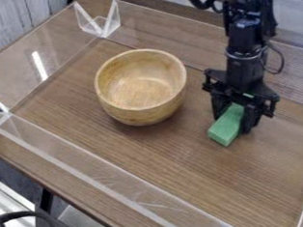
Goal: Remove the green block from inside the brown bowl and put it on the table
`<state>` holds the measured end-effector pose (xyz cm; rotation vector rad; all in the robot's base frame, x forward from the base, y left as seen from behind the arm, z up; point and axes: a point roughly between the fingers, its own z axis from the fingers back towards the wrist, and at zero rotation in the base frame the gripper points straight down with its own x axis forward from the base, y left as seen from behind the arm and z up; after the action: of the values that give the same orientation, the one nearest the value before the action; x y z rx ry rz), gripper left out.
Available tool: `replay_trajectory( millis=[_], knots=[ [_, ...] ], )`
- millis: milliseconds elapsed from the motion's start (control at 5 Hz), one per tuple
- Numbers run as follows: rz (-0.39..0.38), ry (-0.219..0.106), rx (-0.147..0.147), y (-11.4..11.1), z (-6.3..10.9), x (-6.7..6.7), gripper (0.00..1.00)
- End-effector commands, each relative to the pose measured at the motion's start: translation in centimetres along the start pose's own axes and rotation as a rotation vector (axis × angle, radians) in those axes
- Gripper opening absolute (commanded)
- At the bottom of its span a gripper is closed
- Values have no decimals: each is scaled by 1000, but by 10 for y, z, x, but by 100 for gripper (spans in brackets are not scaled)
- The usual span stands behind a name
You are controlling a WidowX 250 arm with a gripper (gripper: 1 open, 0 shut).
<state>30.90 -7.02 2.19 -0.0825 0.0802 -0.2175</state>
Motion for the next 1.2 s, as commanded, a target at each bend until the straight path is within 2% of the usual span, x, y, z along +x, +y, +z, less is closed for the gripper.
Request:
replay_trajectory(
  millis=[0, 1000],
  knots=[
    [-15, -24, 15, -1, 7, 12, 0],
    [19, 2, 11, 10, 0, 11, 0]
  ],
)
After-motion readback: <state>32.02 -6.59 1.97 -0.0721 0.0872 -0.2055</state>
